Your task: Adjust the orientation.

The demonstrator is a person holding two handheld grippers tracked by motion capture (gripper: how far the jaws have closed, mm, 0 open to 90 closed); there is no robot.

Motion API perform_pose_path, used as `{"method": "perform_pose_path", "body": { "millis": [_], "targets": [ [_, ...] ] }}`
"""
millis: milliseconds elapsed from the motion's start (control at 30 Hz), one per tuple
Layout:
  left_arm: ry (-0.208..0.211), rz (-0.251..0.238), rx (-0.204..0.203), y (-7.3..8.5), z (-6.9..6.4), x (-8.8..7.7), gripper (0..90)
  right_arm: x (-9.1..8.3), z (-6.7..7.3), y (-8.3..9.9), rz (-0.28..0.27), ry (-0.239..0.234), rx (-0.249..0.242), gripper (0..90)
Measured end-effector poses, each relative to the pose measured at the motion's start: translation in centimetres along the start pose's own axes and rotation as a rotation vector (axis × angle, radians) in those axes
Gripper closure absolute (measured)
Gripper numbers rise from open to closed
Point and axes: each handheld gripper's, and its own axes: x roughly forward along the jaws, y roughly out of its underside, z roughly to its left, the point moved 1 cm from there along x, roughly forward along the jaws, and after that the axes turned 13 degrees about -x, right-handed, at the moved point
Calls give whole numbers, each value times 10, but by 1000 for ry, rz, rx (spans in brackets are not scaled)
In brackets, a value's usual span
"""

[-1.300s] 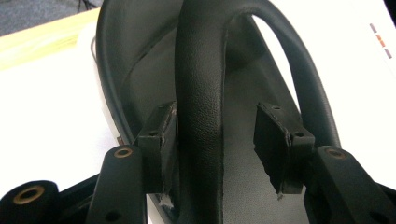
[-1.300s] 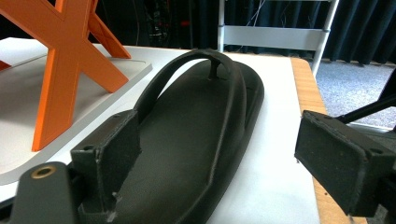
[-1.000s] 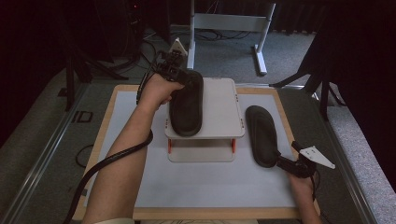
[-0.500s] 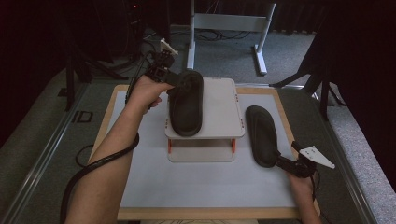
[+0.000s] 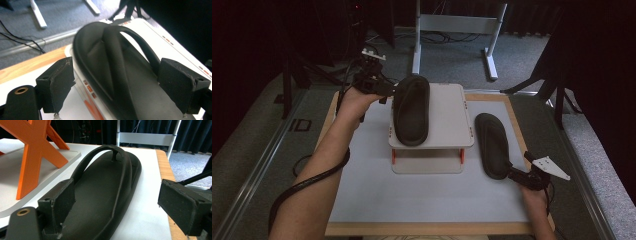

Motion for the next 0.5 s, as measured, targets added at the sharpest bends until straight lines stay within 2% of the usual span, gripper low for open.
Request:
{"method": "perform_pose_path", "body": {
  "millis": [33, 233, 300, 433, 500],
  "targets": [
    [-4, -25, 1, 4, 6, -1, 140, 0, 0, 0, 1, 2, 0, 136],
    [-7, -44, 7, 15, 17, -4, 140, 0, 0, 0, 0, 2, 1, 136],
    [-6, -56, 16, 22, 24, -7, 135, 0, 0, 0, -3, 2, 8, 136],
    [0, -111, 4, 31, 37, -14, 126, 1, 0, 0, 5, -3, 9, 136],
    [-3, -119, 3, 34, 40, -16, 126, 2, 0, 0, 10, -8, 9, 136]
  ]
}}
